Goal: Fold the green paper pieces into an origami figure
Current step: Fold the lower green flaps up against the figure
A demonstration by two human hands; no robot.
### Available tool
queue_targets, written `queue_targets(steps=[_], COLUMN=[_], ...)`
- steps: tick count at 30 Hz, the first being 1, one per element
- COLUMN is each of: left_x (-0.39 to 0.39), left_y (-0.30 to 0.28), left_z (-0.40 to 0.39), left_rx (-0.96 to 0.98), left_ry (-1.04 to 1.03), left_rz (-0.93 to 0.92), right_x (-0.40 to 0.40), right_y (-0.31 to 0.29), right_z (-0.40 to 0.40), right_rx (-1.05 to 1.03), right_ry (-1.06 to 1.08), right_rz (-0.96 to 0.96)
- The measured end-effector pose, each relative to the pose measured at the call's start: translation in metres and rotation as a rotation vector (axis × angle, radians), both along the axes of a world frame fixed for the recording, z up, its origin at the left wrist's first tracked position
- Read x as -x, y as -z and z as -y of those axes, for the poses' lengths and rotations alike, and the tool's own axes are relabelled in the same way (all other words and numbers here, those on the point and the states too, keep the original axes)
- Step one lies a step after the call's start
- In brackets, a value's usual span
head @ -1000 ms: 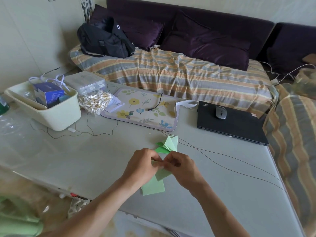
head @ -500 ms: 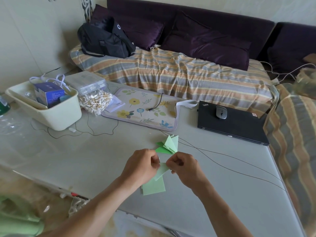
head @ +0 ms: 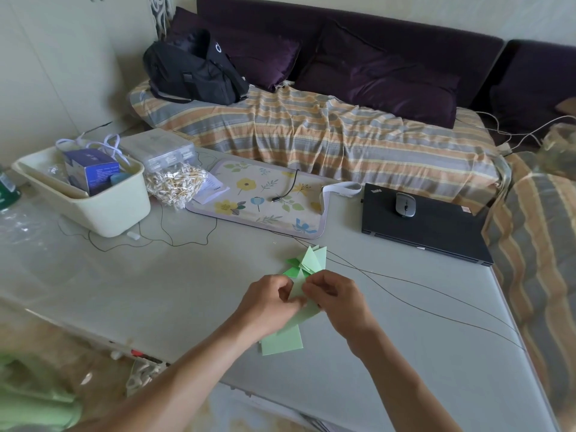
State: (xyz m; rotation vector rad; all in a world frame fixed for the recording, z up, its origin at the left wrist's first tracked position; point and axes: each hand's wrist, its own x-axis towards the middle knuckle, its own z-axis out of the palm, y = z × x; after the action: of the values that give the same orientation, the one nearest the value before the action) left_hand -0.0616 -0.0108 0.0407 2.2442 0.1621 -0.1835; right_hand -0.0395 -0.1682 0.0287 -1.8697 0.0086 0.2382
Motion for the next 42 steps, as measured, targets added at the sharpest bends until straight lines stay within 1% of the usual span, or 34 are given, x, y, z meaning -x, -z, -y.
queue_targets(steps=[3,5,7,9,12,18,25,32,38,40,42], left_x=[0.0,-0.001,0.0,0.0,0.0,-0.001,-0.003,-0.005,-0.007,-0.008,-0.009], left_y=[-0.002,-0.003,-0.004,-0.004,-0.004,-0.006,-0.009,-0.01,-0.004,0.0,0.006], left_z=[0.001,0.0,-0.001,-0.002,-0.003,-0.004,-0.008,-0.009,-0.01,-0.011,-0.015], left_rx=[-0.016,-0.004,-0.017,-0.055,-0.08,-0.062,-0.076,-0.079,-0.061,-0.077,-0.134], left_ry=[-0.045,-0.07,-0.041,0.005,0.039,-0.04,-0.186,-0.237,-0.211,-0.208,-0.172], left_rz=[0.125,0.196,0.235,0.258,0.254,0.251,0.316,0.309,0.288,0.275,0.221], right_x=[0.001,0.001,0.001,0.001,0.002,0.004,0.002,0.003,0.003,0.002,0.0], right_y=[-0.004,-0.005,-0.004,0.0,0.003,0.001,-0.002,-0.003,-0.001,0.0,0.003], right_z=[0.003,0.007,0.008,0.007,0.004,-0.002,-0.001,0.003,0.008,0.009,0.011], right_rx=[0.03,0.098,0.177,0.239,0.236,0.269,0.305,0.255,0.22,0.179,0.106], right_ry=[-0.048,-0.075,-0.112,-0.136,-0.154,-0.103,-0.064,-0.044,-0.038,0.008,0.09], right_rz=[0.01,0.027,0.042,0.072,0.116,0.175,0.058,0.032,-0.033,-0.089,-0.151])
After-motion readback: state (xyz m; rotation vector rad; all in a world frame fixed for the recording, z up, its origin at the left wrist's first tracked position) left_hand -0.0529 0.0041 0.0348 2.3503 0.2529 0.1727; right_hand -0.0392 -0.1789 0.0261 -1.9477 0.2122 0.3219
